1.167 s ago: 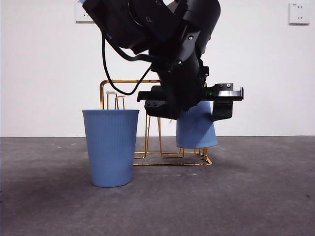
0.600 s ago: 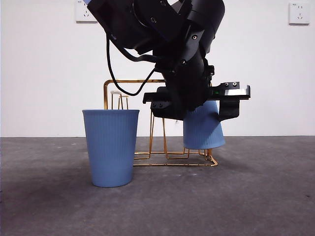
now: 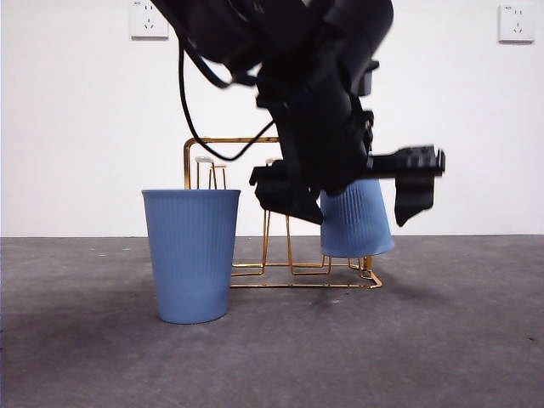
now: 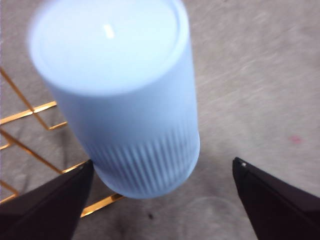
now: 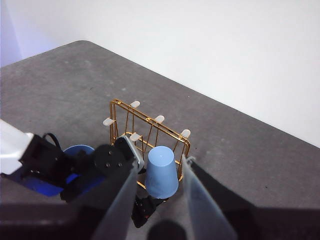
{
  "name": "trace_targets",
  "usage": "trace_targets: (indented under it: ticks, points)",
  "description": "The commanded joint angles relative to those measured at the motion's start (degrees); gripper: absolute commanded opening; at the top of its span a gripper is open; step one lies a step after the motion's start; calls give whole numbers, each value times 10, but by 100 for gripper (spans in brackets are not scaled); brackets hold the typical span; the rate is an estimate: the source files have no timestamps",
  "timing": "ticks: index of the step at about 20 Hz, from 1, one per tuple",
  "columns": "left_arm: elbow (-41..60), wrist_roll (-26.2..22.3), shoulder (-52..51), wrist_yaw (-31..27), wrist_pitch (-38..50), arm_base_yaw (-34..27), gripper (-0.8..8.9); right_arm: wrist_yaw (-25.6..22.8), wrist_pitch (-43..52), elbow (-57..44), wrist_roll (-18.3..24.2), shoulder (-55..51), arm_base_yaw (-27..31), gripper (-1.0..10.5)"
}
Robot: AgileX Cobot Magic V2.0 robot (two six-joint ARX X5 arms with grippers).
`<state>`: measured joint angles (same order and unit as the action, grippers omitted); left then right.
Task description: Pick up cup 1,put cup 1 in the cup rack,pick up cup 2,put cup 2 in the cup rack
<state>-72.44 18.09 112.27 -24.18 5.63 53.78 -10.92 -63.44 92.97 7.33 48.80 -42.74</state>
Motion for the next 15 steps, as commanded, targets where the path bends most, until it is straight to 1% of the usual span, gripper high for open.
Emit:
trace_targets:
  ticks: [1,4,7,12,15]
  points:
    - [2,13,-16,31,-30,1,471,1,2,-3,3,0,0,158]
    - [2,28,-40,73,-75,3,470,0,3,-3,3,0,0,158]
    - [2,29,-68,103,-114,5,470,1,3,-3,2,1,0,158]
    - [2,31,-127,179,-190,11,469,1,1,-3,1,2,0,158]
    - [2,29,-186,214,-241,14,469,1,-2,-3,-14,15,0,158]
